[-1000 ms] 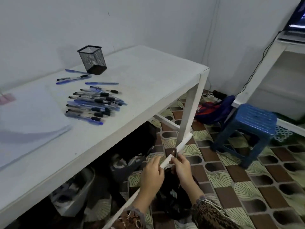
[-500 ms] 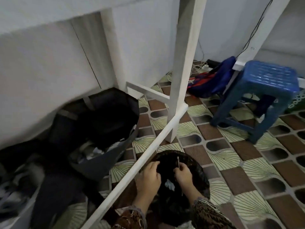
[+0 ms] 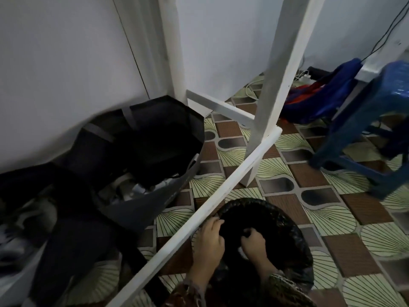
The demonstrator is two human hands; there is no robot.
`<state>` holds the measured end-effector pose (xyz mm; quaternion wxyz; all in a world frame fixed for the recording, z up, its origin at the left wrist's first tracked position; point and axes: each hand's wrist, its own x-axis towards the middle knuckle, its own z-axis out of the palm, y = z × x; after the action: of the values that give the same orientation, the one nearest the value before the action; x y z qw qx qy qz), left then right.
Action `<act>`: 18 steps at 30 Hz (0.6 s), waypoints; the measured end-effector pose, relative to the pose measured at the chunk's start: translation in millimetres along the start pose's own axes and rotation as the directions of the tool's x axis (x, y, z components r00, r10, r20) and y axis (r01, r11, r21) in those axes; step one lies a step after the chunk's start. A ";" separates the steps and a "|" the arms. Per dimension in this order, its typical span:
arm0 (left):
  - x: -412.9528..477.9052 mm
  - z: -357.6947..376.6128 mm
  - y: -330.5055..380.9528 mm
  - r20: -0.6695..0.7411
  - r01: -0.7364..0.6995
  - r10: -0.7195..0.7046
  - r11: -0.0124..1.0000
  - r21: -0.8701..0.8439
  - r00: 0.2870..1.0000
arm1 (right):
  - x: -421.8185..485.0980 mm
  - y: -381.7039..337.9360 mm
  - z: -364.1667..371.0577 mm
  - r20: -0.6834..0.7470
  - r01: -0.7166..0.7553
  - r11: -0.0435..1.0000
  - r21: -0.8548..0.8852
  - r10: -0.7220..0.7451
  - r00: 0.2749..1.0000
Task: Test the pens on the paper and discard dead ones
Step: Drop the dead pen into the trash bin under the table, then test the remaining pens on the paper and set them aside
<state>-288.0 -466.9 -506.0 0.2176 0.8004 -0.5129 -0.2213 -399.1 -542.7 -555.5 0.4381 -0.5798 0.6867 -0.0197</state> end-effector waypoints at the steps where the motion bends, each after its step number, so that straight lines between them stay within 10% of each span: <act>1: -3.1 -8.9 5.7 -0.009 0.008 -0.008 1.000 -0.004 1.000 | -7.6 -8.2 -5.4 -0.034 0.039 0.999 0.024 -0.038 0.999; 9: -43.6 -125.3 68.7 -0.173 0.090 -0.103 0.993 -0.079 0.980 | -126.0 -115.2 -78.3 -0.156 0.485 0.858 0.173 -0.462 0.873; 18: -117.6 -303.5 146.3 -0.418 0.152 -0.247 0.957 -0.246 0.874 | -292.0 -246.8 -150.5 -0.114 0.823 0.544 0.164 -0.818 0.564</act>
<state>-262.9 -377.7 -161.5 0.3863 0.8516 -0.3382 -0.1057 -317.3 -458.2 -161.9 0.4251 -0.7861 0.3361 -0.2973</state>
